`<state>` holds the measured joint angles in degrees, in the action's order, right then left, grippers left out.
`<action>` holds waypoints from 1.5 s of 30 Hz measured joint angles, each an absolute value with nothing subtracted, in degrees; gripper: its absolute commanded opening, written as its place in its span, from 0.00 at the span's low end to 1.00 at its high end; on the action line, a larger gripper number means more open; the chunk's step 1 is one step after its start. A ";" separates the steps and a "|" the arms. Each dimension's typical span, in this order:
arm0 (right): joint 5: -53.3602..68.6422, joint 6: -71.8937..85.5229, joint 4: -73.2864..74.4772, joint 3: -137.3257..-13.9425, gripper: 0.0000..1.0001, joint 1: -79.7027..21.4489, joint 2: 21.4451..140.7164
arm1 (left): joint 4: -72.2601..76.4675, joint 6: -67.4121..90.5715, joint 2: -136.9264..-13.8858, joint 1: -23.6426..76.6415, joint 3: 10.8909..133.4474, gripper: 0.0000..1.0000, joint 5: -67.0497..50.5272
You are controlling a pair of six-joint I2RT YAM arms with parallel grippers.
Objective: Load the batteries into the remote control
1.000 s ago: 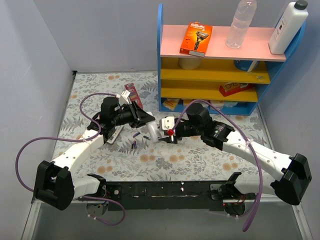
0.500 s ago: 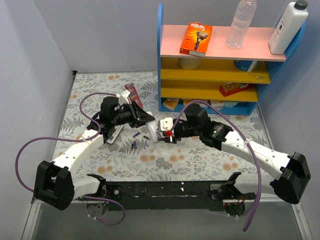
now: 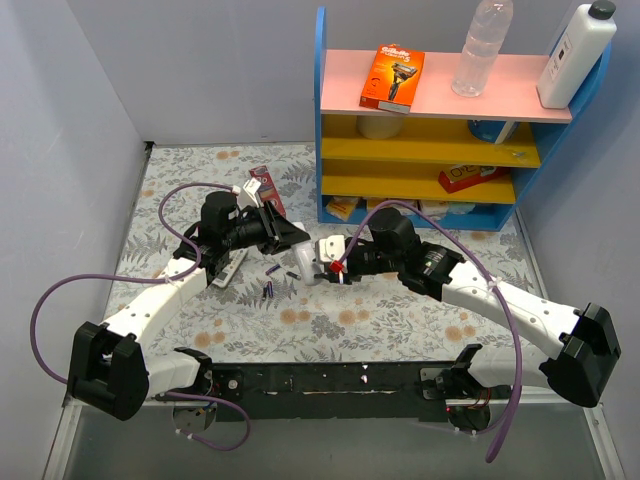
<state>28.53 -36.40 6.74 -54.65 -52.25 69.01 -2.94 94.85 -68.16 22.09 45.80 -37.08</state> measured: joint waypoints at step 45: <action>16.82 -32.53 -19.81 -33.17 0.28 -53.21 74.78 | -1.19 85.60 -87.07 23.00 46.17 0.00 -31.51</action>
<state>16.82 -32.53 -19.81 -33.17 -53.21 74.78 -1.19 85.60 -87.07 23.00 46.17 -31.51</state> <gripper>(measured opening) 0.281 0.257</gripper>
